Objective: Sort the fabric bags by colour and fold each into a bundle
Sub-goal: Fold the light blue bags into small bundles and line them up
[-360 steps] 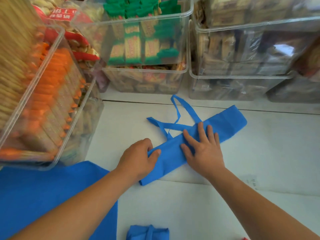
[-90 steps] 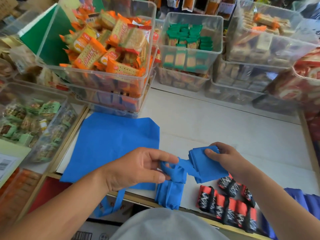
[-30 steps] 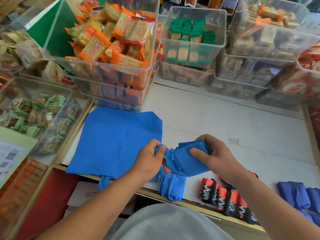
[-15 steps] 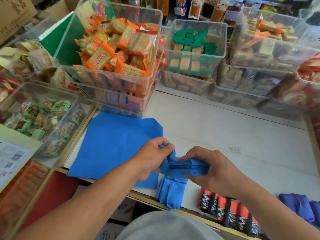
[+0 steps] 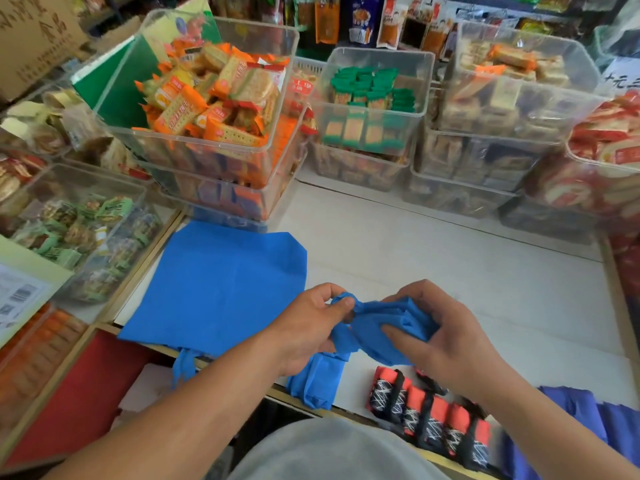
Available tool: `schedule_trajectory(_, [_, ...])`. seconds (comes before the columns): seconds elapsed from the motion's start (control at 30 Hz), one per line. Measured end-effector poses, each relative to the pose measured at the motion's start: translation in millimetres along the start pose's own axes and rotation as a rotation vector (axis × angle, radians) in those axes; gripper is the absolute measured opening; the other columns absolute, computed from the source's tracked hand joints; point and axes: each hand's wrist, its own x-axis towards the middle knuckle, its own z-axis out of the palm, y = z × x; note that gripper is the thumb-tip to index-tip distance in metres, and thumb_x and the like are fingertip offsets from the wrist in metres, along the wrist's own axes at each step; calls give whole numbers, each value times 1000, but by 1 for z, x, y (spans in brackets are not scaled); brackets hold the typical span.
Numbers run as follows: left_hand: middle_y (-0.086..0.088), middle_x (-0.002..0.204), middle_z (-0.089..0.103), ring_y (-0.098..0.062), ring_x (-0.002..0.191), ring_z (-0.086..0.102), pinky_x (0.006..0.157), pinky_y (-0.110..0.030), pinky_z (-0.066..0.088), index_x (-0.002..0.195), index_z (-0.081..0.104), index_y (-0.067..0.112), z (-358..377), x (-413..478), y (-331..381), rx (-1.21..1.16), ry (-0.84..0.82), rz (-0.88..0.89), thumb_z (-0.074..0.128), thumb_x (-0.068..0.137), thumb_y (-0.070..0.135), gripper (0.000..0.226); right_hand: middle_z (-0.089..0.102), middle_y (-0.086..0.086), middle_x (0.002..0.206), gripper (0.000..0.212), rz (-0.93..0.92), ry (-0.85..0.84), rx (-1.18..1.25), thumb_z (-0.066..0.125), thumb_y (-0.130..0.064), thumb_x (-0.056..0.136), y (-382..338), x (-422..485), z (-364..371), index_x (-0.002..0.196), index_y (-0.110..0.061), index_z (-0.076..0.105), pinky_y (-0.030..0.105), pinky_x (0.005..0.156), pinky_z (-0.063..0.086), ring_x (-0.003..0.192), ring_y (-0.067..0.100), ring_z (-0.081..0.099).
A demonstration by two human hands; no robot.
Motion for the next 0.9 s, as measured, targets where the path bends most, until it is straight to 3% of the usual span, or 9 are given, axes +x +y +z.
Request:
schedule_trajectory(0.17, [-7, 87, 67, -20, 72, 68, 69, -38, 61, 100, 63, 15, 27, 11, -10, -5, 38, -78, 58, 105, 25, 12, 72, -9, 98, 43, -176, -219, -147, 76, -10, 82, 17, -19, -24, 114, -36, 66, 30, 61, 53, 73, 18, 66])
schedule_trajectory(0.27, [-5, 89, 67, -21, 80, 68, 76, -39, 62, 105, 64, 15, 38, 12, -18, 10, -34, -69, 58, 105, 25, 11, 70, -12, 92, 42, -150, -295, -162, 77, -12, 83, 31, -19, -27, 111, -40, 62, 28, 58, 51, 67, 17, 63])
schedule_trajectory(0.37, [-5, 95, 71, -20, 91, 70, 91, -45, 61, 108, 64, 15, 42, 9, -21, 42, -82, -43, 56, 106, 24, 12, 70, -10, 84, 34, -91, -236, -169, 77, -14, 84, 43, -17, -22, 106, -36, 62, 37, 58, 55, 66, 18, 65])
schedule_trajectory(0.43, [-6, 99, 72, -18, 94, 69, 96, -47, 58, 108, 64, 16, 42, 8, -23, 96, -83, -24, 55, 106, 24, 12, 68, -8, 83, 28, -38, -240, -189, 76, -16, 84, 47, -14, -16, 102, -33, 63, 35, 58, 55, 67, 17, 64])
schedule_trajectory(0.6, [-1, 97, 68, -14, 89, 66, 86, -38, 59, 107, 65, 15, 35, 3, -22, 177, -66, 28, 52, 108, 23, 14, 56, -12, 120, 32, -22, -230, -89, 81, -5, 81, 49, 0, -5, 98, -26, 63, 20, 69, 51, 101, 12, 64])
schedule_trajectory(0.67, [-2, 96, 67, -15, 89, 64, 83, -38, 58, 108, 66, 15, 27, 3, -17, 213, -51, 56, 54, 108, 24, 15, 67, -5, 104, 34, 63, -300, -44, 79, -8, 85, 44, 10, -2, 93, -33, 56, 32, 63, 55, 83, 11, 67])
schedule_trajectory(0.73, [-3, 95, 67, -17, 89, 64, 85, -44, 57, 106, 68, 18, 20, 4, -10, 223, -31, 80, 56, 107, 26, 15, 65, 3, 81, 40, 96, -302, -4, 76, -5, 87, 37, 18, 3, 85, -35, 49, 32, 54, 51, 63, 17, 58])
schedule_trajectory(0.83, [-4, 92, 68, -15, 86, 64, 79, -34, 54, 106, 71, 18, 11, 4, 0, 247, -7, 107, 58, 105, 25, 15, 60, 9, 75, 40, 119, -286, 63, 73, -1, 88, 27, 27, 9, 82, -31, 48, 23, 52, 44, 58, 12, 51])
schedule_trajectory(0.9, [-9, 103, 71, -16, 91, 67, 86, -34, 57, 111, 72, 21, 4, 4, 4, 206, 20, 132, 62, 103, 24, 13, 60, 11, 74, 31, 142, -248, 84, 75, -3, 88, 22, 33, 12, 87, -20, 49, 23, 52, 43, 58, 13, 50])
